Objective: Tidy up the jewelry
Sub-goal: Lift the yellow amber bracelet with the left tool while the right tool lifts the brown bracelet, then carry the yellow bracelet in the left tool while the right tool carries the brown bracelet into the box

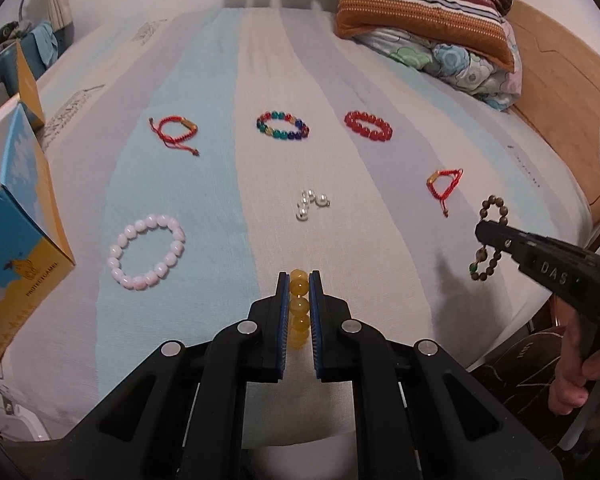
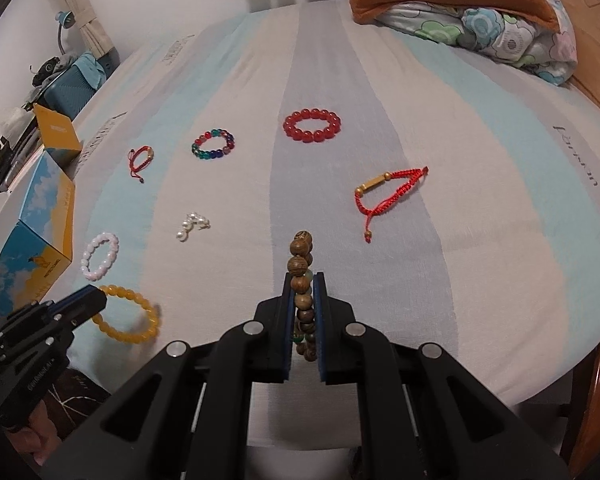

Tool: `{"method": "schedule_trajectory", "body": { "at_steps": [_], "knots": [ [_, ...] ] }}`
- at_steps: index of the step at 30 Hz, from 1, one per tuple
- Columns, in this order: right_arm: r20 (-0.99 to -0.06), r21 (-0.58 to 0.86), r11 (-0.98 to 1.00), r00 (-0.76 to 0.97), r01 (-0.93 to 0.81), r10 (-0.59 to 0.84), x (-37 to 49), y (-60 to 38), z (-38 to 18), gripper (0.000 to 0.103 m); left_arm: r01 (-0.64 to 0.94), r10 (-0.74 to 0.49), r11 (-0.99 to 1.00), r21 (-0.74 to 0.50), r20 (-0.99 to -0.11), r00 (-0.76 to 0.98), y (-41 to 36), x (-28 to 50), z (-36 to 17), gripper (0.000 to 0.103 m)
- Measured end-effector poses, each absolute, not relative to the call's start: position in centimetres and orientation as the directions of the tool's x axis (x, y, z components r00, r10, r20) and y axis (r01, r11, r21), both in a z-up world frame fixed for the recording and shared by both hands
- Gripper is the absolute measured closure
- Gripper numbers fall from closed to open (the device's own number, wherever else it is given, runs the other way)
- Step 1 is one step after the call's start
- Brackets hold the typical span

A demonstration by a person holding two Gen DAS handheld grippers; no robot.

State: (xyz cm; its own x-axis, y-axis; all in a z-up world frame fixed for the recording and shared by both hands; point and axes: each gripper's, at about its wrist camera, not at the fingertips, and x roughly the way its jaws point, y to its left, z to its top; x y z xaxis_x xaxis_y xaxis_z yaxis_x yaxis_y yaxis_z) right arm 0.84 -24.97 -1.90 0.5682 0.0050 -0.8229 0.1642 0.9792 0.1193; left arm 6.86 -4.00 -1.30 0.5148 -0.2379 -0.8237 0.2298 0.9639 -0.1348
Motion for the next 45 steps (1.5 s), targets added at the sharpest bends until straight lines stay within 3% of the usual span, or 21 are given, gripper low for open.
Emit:
{"method": "schedule_trajectory", "body": {
  "at_steps": [24,27,33,45],
  "knots": [
    [-0.769,0.055,0.998,0.64,0.042,0.015,3.9,-17.0,4.4,0.095,0.132,-0.133,0.989,-0.064,-0.766,0.629,2.4,8.2,6.9,0.094],
    [-0.794,0.037,0.999,0.608,0.03,0.011,4.9,-17.0,3.2,0.094,0.123,-0.128,0.99,-0.065,-0.763,0.633,3.1,8.1,7.2,0.094],
    [-0.889,0.037,0.997,0.458,0.072,0.0,7.8,-19.1,-2.7,0.074,0.12,-0.142,0.989,-0.086,-0.767,0.626,3.5,7.9,6.5,0.094],
    [-0.943,0.036,0.994,0.332,0.104,-0.001,11.1,-19.8,-9.2,0.075,0.127,-0.15,0.988,-0.092,-0.784,0.602,3.5,8.5,4.9,0.094]
  ]
}}
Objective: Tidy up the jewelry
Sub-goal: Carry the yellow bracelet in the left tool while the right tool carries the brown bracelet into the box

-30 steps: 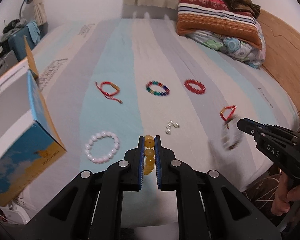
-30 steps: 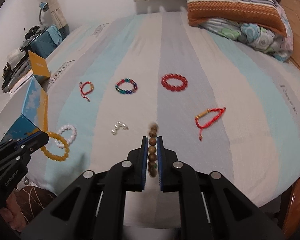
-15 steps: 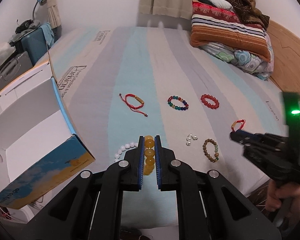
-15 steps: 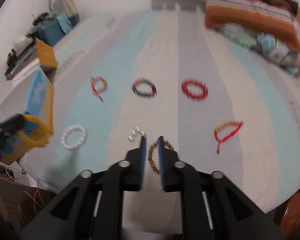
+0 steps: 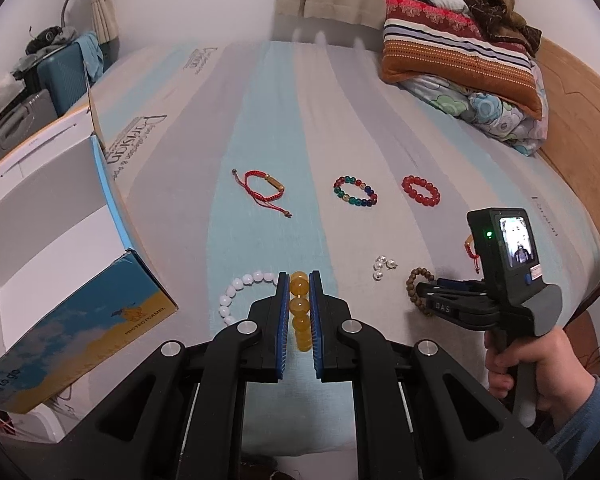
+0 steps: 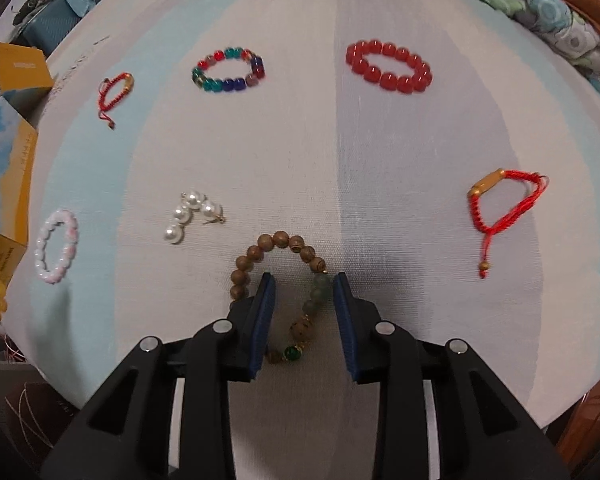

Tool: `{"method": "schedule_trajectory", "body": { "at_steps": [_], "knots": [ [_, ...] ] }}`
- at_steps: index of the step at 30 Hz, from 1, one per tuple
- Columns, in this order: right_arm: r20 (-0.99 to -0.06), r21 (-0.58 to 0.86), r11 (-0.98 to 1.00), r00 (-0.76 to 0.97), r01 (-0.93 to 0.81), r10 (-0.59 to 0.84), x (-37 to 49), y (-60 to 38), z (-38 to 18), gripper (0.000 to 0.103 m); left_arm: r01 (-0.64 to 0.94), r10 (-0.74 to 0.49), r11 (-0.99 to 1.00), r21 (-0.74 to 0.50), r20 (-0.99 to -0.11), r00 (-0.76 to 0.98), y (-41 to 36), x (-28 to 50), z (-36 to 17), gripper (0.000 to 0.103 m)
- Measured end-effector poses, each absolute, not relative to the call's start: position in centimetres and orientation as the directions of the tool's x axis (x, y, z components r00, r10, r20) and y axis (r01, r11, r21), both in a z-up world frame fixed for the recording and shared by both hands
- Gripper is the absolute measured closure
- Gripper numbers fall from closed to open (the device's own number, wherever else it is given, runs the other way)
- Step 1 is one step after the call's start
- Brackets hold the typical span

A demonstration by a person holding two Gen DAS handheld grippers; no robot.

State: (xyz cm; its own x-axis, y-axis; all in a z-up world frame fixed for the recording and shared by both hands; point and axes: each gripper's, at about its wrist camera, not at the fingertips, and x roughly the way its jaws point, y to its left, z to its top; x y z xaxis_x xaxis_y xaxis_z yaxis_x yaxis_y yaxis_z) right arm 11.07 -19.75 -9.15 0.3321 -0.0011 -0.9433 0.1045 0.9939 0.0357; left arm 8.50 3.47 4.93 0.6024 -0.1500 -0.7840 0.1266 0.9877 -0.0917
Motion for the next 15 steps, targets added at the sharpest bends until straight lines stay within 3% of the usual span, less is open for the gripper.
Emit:
{"method": "schedule_trajectory", "body": {
  "at_steps": [2,3,15],
  "knots": [
    [-0.941,0.039,0.994,0.338,0.1,0.003,11.1,-19.8,-9.1,0.093,0.128,-0.15,0.988,-0.091,-0.785,0.601,3.6,8.5,4.8,0.094],
    [-0.941,0.052,0.993,0.337,0.104,0.014,11.0,-19.9,-9.0,0.095,0.129,-0.15,0.988,-0.09,-0.786,0.6,3.6,8.5,4.8,0.094],
    [-0.897,0.087,0.992,0.44,0.096,0.036,8.8,-20.4,-4.2,0.096,0.125,-0.146,0.988,-0.087,-0.775,0.614,4.1,7.9,5.9,0.094]
  ]
}}
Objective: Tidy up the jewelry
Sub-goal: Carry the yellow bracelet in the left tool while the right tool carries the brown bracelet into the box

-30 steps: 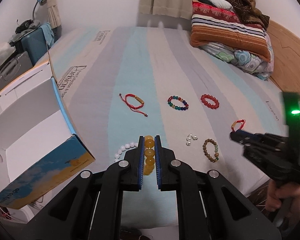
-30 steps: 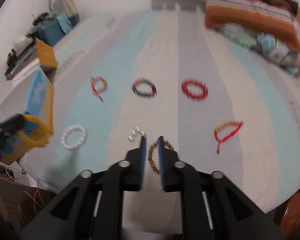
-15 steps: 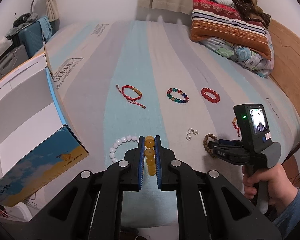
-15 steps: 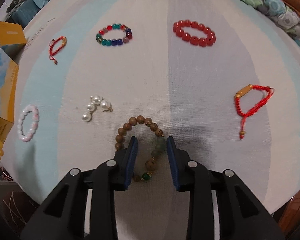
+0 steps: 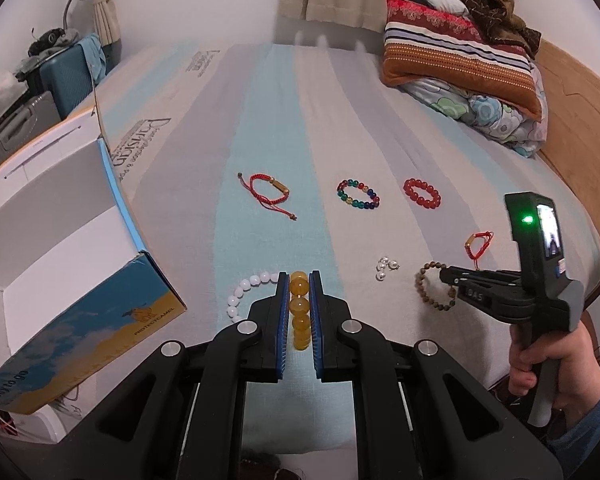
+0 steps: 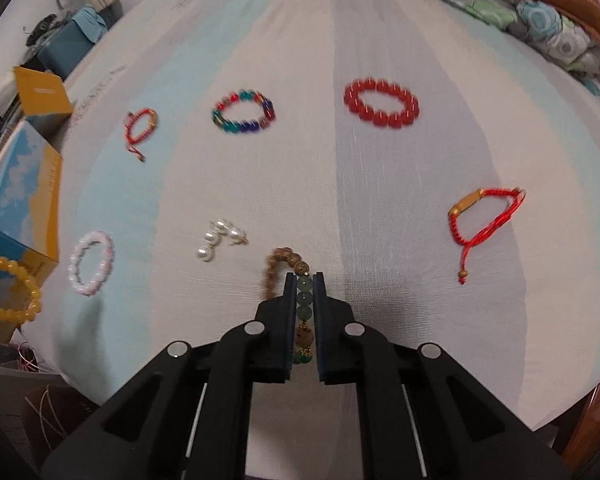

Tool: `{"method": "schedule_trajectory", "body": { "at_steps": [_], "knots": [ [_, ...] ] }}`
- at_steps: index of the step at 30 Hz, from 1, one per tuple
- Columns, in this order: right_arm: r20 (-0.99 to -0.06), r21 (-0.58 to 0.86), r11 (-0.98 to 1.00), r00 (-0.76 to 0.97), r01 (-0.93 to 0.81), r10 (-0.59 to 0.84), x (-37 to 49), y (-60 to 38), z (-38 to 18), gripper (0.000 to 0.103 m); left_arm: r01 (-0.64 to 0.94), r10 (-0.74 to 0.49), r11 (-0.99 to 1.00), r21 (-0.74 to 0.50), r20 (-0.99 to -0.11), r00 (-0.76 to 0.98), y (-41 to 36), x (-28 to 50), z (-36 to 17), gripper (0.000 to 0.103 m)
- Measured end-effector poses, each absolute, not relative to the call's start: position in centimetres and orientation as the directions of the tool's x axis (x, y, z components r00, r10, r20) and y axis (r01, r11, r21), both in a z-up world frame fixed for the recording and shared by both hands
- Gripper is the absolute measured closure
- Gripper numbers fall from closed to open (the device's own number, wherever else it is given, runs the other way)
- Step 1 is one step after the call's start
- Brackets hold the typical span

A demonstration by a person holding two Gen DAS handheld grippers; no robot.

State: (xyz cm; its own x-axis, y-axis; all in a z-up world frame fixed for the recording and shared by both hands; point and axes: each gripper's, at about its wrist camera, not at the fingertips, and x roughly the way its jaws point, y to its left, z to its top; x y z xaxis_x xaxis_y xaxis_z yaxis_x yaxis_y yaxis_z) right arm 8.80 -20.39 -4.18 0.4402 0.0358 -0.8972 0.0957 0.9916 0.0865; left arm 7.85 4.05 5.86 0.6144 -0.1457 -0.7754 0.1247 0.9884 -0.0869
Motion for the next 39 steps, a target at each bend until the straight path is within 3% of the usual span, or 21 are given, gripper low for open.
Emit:
{"method": "schedule_trajectory", "body": {
  "at_steps": [18,39],
  "knots": [
    [-0.815,0.075,0.997,0.577,0.019,0.051,8.0,-16.5,3.5,0.096,0.087,-0.107,0.994,-0.067,-0.755,0.647,6.0,7.6,8.0,0.094],
    [-0.764,0.076,0.985,0.626,-0.153,0.156,11.1,-4.4,8.3,0.096,-0.061,0.007,0.997,-0.049,-0.722,0.692,15.3,7.0,11.3,0.094]
  ]
}}
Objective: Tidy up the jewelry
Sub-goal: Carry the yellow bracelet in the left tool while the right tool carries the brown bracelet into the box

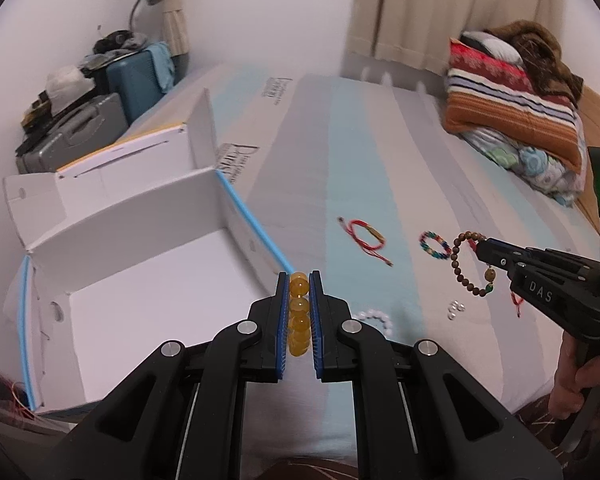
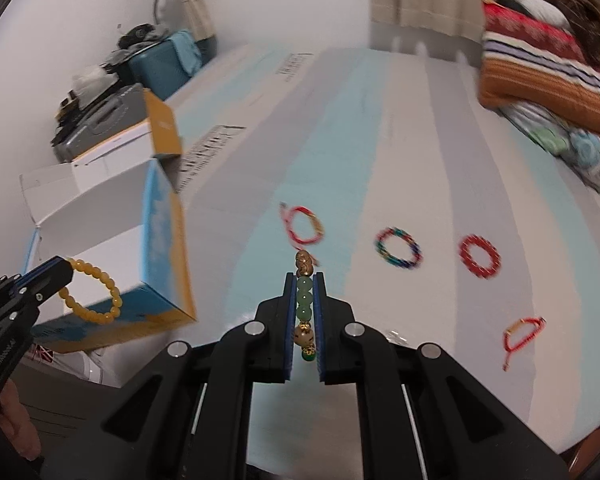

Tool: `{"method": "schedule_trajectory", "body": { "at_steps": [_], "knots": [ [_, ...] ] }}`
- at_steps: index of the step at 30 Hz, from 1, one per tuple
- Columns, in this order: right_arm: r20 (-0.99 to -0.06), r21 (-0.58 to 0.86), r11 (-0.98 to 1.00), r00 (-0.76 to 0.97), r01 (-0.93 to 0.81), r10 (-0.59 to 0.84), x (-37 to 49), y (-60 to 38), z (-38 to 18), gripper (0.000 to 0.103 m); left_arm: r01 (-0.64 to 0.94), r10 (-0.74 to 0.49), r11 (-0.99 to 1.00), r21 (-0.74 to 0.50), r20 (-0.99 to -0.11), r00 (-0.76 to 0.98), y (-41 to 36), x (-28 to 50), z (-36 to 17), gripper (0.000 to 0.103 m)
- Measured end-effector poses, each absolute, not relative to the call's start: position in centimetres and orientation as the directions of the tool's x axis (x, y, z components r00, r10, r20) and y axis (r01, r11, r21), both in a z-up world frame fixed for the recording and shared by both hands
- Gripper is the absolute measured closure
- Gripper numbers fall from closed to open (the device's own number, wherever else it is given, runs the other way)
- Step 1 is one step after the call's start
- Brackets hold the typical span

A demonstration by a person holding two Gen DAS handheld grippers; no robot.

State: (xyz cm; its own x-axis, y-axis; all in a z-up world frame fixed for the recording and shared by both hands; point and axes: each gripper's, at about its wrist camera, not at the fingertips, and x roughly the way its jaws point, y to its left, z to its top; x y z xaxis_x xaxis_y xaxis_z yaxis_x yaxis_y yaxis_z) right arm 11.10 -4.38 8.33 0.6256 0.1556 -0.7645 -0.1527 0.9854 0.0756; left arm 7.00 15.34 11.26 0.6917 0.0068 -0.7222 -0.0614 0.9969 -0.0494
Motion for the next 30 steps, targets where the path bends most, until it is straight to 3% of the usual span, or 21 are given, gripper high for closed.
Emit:
{"method": "schedule_trajectory", "body": {
  "at_steps": [18,30],
  "knots": [
    [-0.755,0.064,0.935,0.596,-0.348,0.274,12.3,10.1,8.8,0.096,-0.239,0.125,0.969,-0.059,-0.72,0.683,27.2,3.7,11.8,0.094],
    [-0.813,0.07,0.903,0.5,-0.425,0.299,14.3,17.9,5.9,0.096,-0.374,0.187,0.925,-0.071,-0.772,0.608,34.0,3.0,8.7,0.094]
  ]
}}
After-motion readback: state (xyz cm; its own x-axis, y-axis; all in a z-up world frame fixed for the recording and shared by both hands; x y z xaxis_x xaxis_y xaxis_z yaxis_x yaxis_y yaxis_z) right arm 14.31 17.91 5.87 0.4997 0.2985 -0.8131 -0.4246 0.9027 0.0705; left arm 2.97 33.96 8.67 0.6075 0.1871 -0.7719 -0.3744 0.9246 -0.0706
